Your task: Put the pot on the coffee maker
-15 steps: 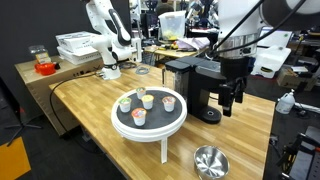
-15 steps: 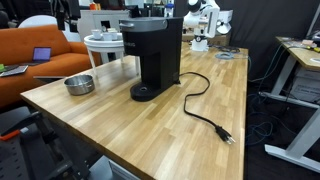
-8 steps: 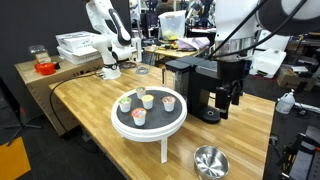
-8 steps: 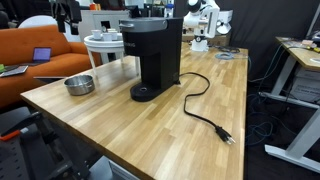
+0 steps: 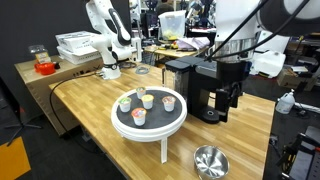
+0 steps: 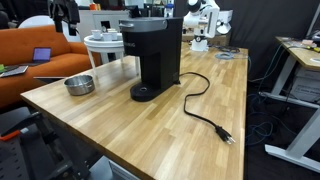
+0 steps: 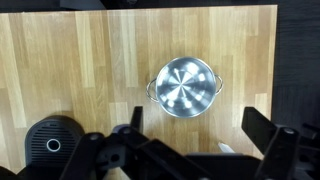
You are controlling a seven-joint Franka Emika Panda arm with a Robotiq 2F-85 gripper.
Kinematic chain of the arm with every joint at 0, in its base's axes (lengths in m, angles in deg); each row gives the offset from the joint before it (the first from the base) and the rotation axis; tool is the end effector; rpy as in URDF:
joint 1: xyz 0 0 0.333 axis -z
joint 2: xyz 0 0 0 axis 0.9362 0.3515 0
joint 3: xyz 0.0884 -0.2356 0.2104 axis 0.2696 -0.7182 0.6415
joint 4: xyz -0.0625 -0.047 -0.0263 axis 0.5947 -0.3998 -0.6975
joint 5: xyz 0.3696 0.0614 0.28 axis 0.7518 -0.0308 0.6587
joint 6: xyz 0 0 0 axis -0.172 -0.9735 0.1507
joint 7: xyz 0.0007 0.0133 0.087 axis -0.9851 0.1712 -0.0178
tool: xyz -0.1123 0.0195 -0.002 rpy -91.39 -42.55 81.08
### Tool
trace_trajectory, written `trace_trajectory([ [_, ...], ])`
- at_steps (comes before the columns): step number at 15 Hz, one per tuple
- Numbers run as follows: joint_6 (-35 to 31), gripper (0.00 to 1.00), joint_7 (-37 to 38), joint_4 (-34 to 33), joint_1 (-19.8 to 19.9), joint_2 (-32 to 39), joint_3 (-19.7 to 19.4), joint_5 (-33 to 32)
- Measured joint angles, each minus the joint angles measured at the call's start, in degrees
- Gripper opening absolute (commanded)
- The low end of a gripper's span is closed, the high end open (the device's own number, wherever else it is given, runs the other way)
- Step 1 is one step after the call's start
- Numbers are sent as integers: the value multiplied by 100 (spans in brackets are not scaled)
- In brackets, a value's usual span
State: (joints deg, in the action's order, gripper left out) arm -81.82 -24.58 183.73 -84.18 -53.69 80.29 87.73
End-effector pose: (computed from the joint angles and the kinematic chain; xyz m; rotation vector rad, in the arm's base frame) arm 0.4639 0.2712 0.3035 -3.0781 -0.2817 0.2573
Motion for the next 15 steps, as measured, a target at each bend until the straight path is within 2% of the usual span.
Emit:
trace_trajectory([
  [6, -628, 100, -120, 377, -37, 479, 23, -59],
  [10, -1066, 100, -287, 333, -73, 1018, 25, -99],
  [15, -1080, 100, -288, 313, -78, 1078, 21, -99],
])
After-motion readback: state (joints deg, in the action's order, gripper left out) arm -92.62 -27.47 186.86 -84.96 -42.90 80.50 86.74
